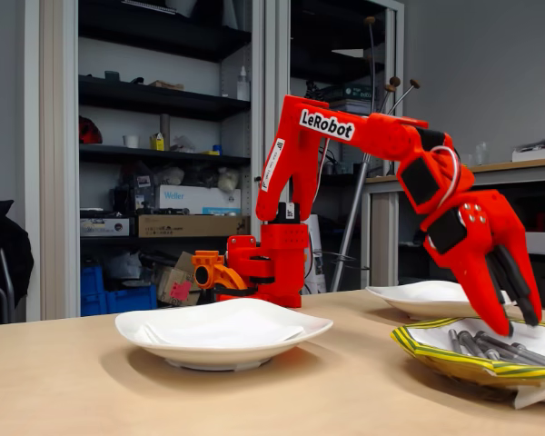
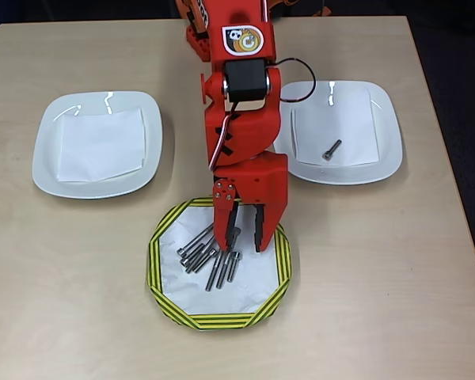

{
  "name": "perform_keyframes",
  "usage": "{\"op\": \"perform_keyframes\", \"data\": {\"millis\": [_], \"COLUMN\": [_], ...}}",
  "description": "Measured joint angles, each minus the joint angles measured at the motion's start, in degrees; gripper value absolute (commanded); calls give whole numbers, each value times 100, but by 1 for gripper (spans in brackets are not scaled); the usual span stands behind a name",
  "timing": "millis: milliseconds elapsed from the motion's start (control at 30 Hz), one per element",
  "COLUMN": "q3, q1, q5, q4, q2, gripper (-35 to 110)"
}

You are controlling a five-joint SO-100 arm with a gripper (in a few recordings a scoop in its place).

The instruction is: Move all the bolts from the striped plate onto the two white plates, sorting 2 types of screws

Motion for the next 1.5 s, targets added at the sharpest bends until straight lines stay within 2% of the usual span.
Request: {"op": "perform_keyframes", "data": {"millis": [367,800,1300,1500], "q3": [-237,-176,-246,-246], "q1": [132,290,26,44], "q5": [-35,-123,167,193], "q4": [-26,448,272,193], "q2": [-325,-202,-475,-492], "gripper": [12,11,10,0]}}
